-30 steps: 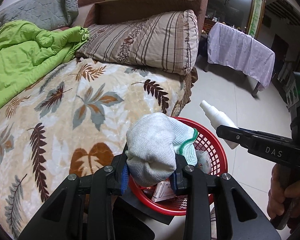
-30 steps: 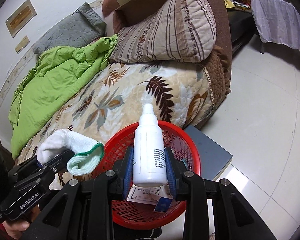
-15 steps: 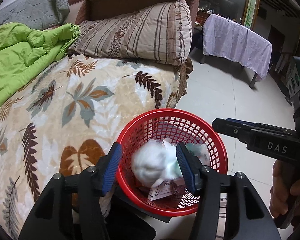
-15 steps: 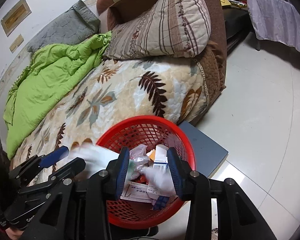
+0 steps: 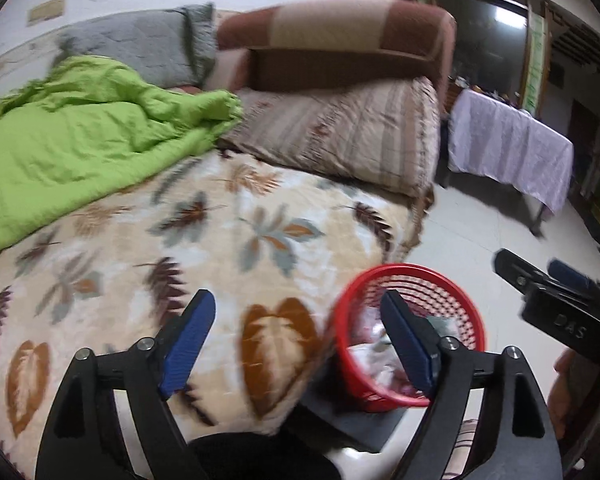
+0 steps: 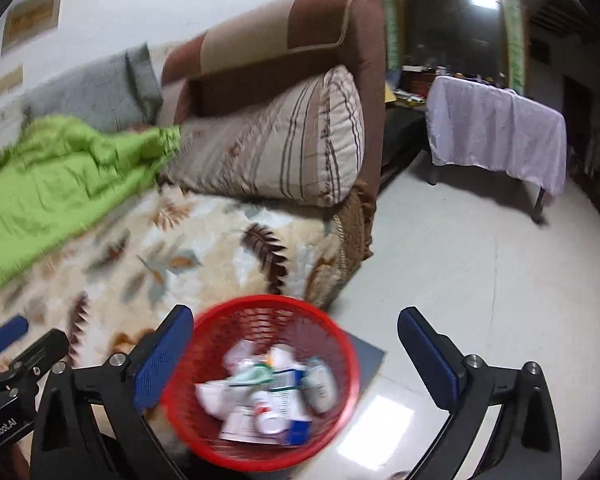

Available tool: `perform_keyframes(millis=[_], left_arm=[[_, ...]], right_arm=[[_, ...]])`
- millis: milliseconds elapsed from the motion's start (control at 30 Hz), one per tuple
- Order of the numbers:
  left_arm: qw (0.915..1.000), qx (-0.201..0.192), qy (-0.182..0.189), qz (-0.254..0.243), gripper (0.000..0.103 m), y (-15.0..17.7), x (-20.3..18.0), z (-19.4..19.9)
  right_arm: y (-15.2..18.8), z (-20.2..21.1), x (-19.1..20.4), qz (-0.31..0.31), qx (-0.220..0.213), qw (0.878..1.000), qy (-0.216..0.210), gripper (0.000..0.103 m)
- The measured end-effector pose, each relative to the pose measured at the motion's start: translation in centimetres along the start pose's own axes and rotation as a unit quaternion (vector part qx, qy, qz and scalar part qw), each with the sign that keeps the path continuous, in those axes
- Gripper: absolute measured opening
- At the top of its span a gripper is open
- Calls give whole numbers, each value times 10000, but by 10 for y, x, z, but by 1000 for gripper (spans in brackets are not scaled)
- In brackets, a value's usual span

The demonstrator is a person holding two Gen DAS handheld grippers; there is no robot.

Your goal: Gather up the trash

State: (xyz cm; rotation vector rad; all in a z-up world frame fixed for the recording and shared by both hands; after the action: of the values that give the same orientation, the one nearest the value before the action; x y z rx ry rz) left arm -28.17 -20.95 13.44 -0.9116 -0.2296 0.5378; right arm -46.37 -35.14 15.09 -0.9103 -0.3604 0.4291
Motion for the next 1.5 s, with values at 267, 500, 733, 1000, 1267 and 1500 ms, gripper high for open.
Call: perform_keyframes(millis=[267, 500, 733, 1000, 1267, 1500], left_arm=[[9942, -121, -1071, 41, 93, 27, 47, 42], [9899, -266, -1365, -280, 97, 39, 51, 55], [9867, 22, -1594, -303, 97, 37, 51, 45], [9850, 35, -1700, -291, 97, 42, 51, 43], [9867, 43, -1598, -292, 97, 46, 48, 42], [9870, 48, -1593, -226, 97, 47, 52, 43]], right_arm=[[38, 20, 44, 473, 577, 9972, -61, 103], [42, 38, 56, 676, 214, 9975, -17, 103], [40, 34, 55, 664, 288, 9974, 8, 103], [43, 28, 53, 668, 395, 9970, -17, 103], [43, 25, 52, 670, 444, 9968, -16, 103], [43, 24, 52, 688, 479, 9965, -6, 103]])
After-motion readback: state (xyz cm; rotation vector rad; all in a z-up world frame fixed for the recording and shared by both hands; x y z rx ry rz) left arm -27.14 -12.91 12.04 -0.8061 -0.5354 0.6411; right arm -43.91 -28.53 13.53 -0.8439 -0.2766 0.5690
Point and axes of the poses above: each gripper's, at about its wrist camera, not at the fingertips, and z roughly against the way its jaws point, x to its left, y to its underside, the point moved 1 cm from there along -z, roughly the way its jaws point, and after that the axes turned 1 degree about -y, right-handed, at the moved point
